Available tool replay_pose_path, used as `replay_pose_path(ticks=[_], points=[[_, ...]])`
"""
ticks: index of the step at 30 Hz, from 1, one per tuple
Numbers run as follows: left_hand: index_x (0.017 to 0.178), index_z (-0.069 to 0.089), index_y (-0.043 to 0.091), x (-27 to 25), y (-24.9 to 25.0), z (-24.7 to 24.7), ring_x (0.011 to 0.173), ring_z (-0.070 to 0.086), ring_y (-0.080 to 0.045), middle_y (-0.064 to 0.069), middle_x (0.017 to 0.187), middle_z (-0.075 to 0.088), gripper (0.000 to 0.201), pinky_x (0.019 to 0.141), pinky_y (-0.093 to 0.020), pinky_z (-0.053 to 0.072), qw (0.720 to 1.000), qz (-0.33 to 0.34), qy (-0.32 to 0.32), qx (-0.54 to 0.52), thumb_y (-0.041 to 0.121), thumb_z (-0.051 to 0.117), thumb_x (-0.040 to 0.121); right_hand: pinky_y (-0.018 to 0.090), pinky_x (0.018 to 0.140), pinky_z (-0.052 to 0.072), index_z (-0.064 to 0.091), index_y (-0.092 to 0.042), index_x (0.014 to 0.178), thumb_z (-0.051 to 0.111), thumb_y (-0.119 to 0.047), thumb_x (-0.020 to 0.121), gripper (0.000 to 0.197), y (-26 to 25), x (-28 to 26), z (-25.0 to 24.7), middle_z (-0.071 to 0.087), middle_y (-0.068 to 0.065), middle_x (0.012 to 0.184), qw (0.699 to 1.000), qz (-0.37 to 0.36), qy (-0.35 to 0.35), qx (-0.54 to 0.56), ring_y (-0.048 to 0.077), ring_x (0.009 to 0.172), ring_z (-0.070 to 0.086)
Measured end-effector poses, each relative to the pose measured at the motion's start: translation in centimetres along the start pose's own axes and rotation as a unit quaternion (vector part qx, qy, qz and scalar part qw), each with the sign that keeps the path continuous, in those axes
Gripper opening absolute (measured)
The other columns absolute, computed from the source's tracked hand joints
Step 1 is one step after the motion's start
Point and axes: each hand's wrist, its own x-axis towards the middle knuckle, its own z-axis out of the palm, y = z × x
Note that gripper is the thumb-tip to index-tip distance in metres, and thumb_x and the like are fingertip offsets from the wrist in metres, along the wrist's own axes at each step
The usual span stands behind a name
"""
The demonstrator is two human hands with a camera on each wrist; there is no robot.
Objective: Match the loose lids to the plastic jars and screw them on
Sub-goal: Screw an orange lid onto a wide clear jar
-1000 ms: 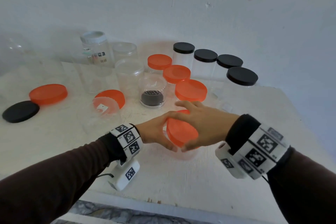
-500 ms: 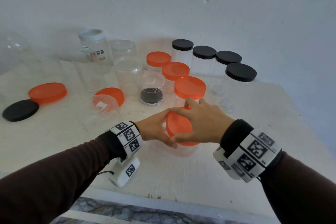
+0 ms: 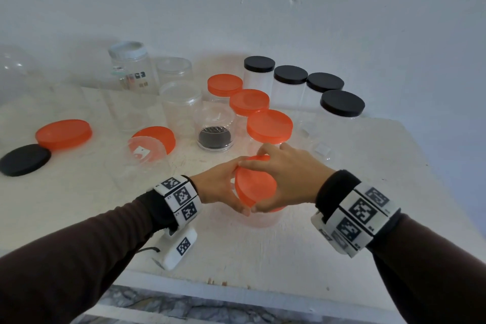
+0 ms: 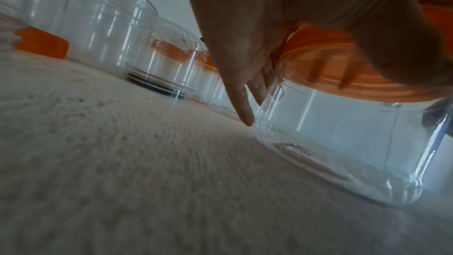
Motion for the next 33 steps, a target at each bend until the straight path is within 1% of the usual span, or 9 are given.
replay_pose_path(ticks=[4,7,10,14,18,20,25,30,33], points=[[0.130,0.034,0.032,-0.1,-0.1,0.0,0.114,0.049,0.004,0.012,0.125,0.050,0.099,0.091,-0.015,0.045,1.000,-0.002,0.000,0.003,0.008,0.089,0.052,0.029,0.081,0.039,0.025,-0.036,0.143,0.057,-0.067,0.073,0.083,-0.2,-0.6,0.5,0.035,-0.001,0.139,1.000,0.012,0.013,0.015,0.023,0.110,0.040],[0.129,0.034,0.032,-0.2,0.0,0.0,0.115,0.051,-0.001,0.011,0.125,0.051,0.100,0.089,-0.019,0.047,1.000,-0.010,0.013,-0.014,0.023,0.089,0.045,0.036,0.096,0.042,0.023,-0.033,0.145,0.057,-0.061,0.077,0.081,-0.3,-1.1,1.2,0.022,-0.003,0.150,0.999,0.019,0.016,0.047,0.024,0.126,0.031],[0.125,0.032,0.029,-0.1,-0.2,-0.1,0.115,0.048,0.000,0.012,0.125,0.047,0.092,0.085,-0.016,0.047,0.998,-0.013,0.032,-0.045,0.008,0.088,0.056,0.039,0.110,0.026,0.024,-0.030,0.146,0.055,-0.055,0.084,0.073,-0.1,-1.6,1.7,0.016,-0.001,0.154,0.997,0.025,0.033,0.071,0.023,0.139,0.016],[0.122,0.041,0.028,-0.1,-0.5,-0.8,0.117,0.051,0.000,0.010,0.126,0.052,0.097,0.095,-0.022,0.045,0.995,-0.005,0.062,-0.084,0.045,0.090,0.040,0.037,0.105,0.034,0.038,-0.022,0.140,0.054,-0.043,0.090,0.057,0.0,-1.9,2.1,0.028,0.005,0.148,0.993,0.021,0.077,0.088,0.022,0.134,0.026],[0.125,0.046,0.024,0.4,-0.4,-1.0,0.103,0.056,0.010,0.014,0.118,0.056,0.076,0.081,-0.014,0.048,0.992,-0.003,0.099,-0.079,0.018,0.085,0.060,0.034,0.099,0.037,0.040,-0.020,0.139,0.053,-0.038,0.091,0.053,0.3,-1.8,2.3,0.032,0.004,0.146,0.990,0.039,0.089,0.098,0.021,0.133,0.030],[0.128,0.045,0.024,0.7,-0.4,-1.1,0.102,0.055,0.013,0.017,0.118,0.056,0.071,0.080,-0.011,0.047,0.991,-0.001,0.114,-0.071,0.007,0.080,0.068,0.034,0.099,0.037,0.038,-0.019,0.140,0.051,-0.036,0.093,0.051,0.3,-1.6,2.4,0.032,0.003,0.146,0.990,0.048,0.091,0.092,0.020,0.133,0.030],[0.125,0.045,0.029,1.3,-0.6,-1.0,0.112,0.052,0.009,0.018,0.123,0.055,0.067,0.090,-0.008,0.040,0.990,0.015,0.123,-0.065,0.020,0.077,0.067,0.034,0.100,0.037,0.039,-0.016,0.139,0.049,-0.034,0.094,0.049,0.6,-1.3,2.6,0.034,0.005,0.145,0.987,0.060,0.108,0.101,0.021,0.132,0.033],[0.132,0.043,0.021,1.4,-0.7,-0.8,0.114,0.050,0.010,0.019,0.124,0.053,0.068,0.091,-0.005,0.038,0.991,0.031,0.114,-0.069,0.015,0.074,0.072,0.032,0.101,0.037,0.038,-0.019,0.140,0.046,-0.039,0.095,0.050,0.5,-1.3,2.5,0.032,0.002,0.146,0.987,0.069,0.106,0.097,0.018,0.133,0.032],[0.131,0.043,0.022,1.3,-0.7,-0.9,0.117,0.050,0.006,0.016,0.127,0.053,0.069,0.096,-0.010,0.038,0.991,0.036,0.115,-0.062,0.023,0.074,0.070,0.032,0.099,0.039,0.039,-0.019,0.139,0.046,-0.040,0.094,0.050,0.4,-1.2,2.4,0.034,0.001,0.144,0.987,0.075,0.106,0.094,0.017,0.132,0.033]])
